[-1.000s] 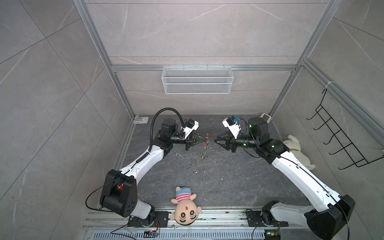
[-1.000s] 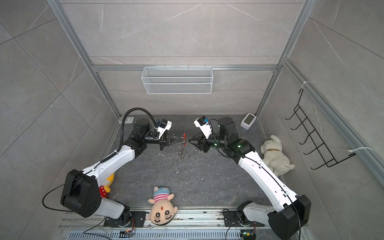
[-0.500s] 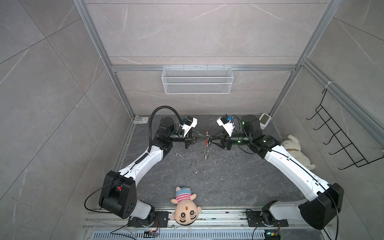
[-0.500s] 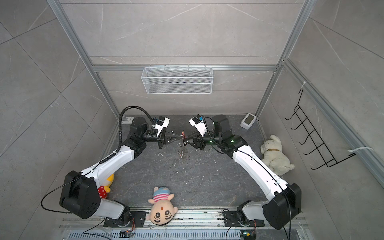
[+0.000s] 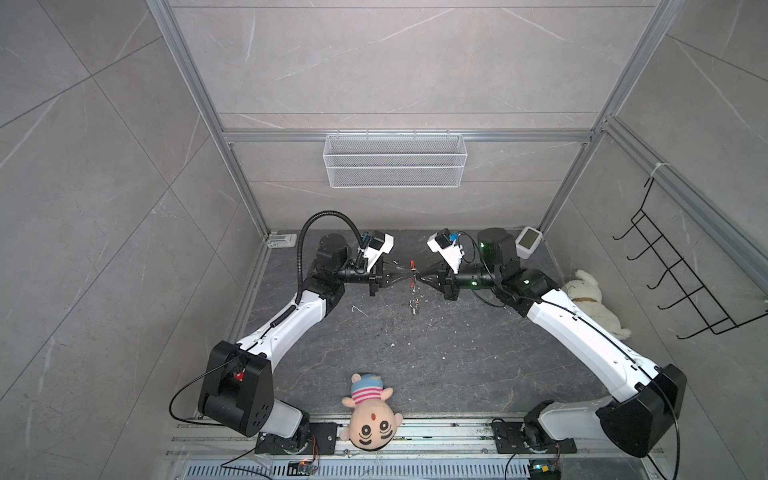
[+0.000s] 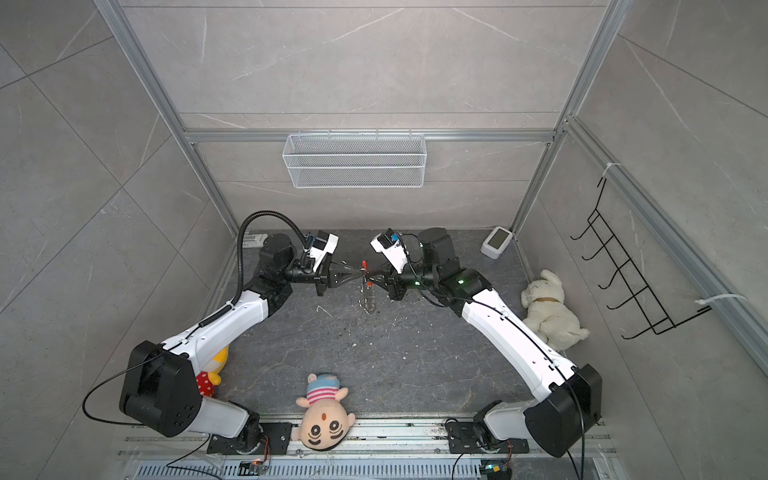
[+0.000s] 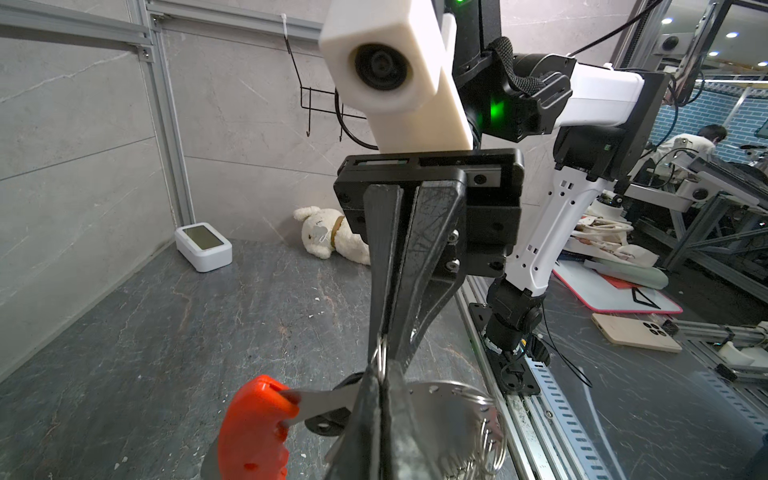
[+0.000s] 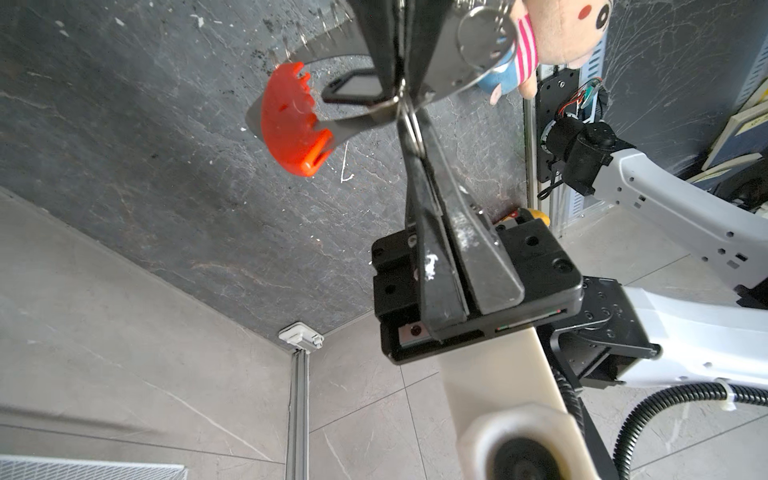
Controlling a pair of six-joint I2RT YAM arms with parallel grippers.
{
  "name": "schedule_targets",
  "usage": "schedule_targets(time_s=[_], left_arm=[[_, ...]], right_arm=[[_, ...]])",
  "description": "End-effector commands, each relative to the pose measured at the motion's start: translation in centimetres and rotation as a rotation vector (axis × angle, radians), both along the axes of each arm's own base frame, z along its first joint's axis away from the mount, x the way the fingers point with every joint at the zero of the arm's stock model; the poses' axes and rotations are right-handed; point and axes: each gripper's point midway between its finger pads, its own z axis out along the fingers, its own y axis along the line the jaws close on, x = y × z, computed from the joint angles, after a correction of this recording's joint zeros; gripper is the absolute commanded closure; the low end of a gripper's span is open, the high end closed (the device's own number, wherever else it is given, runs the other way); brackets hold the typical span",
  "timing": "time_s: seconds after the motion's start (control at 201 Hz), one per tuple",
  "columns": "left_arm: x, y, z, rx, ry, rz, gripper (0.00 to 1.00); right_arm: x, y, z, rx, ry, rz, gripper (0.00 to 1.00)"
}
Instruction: Put the keys on the keyring
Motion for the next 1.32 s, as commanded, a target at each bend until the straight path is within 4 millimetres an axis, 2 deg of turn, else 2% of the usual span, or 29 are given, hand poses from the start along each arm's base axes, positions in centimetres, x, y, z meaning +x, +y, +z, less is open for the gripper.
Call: schedule_targets(time_s=[0.0,0.144,0.379,0.458,0.523,0.593,0.732,0.787,0.847,0.922,1.051,1.31], left_arm=[[-0.1,0.2,3.5,-0.082,-0.098,0.022,1.0],[0.9,0.3,4.1,-0.146,-0.065,0.089,1.0],[1.3,0.2,4.1,-0.209,-0.048,0.132,1.0],[1.2,0.2,3.9,-0.208,-0.048,0.13,1.0],[1.0,0.2,3.8,-0.205,-0.05,0.123,1.0],[0.7,0.2,3.7,-0.194,-0.055,0.114,1.0],[0.6,0.4,3.5,-0.18,-0.058,0.104,1.0],[0.5,0.4,3.6,-0.179,-0.058,0.096,1.0],[0.3,0.4,3.7,-0.18,-0.058,0.082,1.0],[0.2,0.4,4.0,-0.187,-0.053,0.069,1.0],[0.4,0.4,4.3,-0.196,-0.042,0.079,1.0],[0.3,0.4,4.6,-0.21,-0.027,0.067,1.0]], right_arm=[[0.1,0.0,-0.7,-0.033,-0.005,-0.018,0.94],[-0.3,0.5,-1.7,-0.039,0.011,-0.02,0.89],[-0.7,1.9,-1.5,0.003,0.025,-0.011,0.76],[-0.6,1.9,-1.3,0.013,0.024,-0.019,0.78],[-0.2,1.2,-1.2,0.003,0.019,-0.07,0.79],[0.8,-0.4,-1.1,-0.005,0.019,-0.166,0.8],[0.1,-2.6,0.1,0.082,0.043,-0.166,0.65],[0.4,-3.3,0.3,0.119,0.047,-0.181,0.6],[0.8,-3.7,0.7,0.163,0.062,-0.175,0.5],[0.9,-3.2,1.0,0.18,0.063,-0.133,0.42],[1.0,-1.6,1.4,0.189,0.091,-0.06,0.39],[1.7,0.2,0.9,0.14,0.037,-0.057,0.32]])
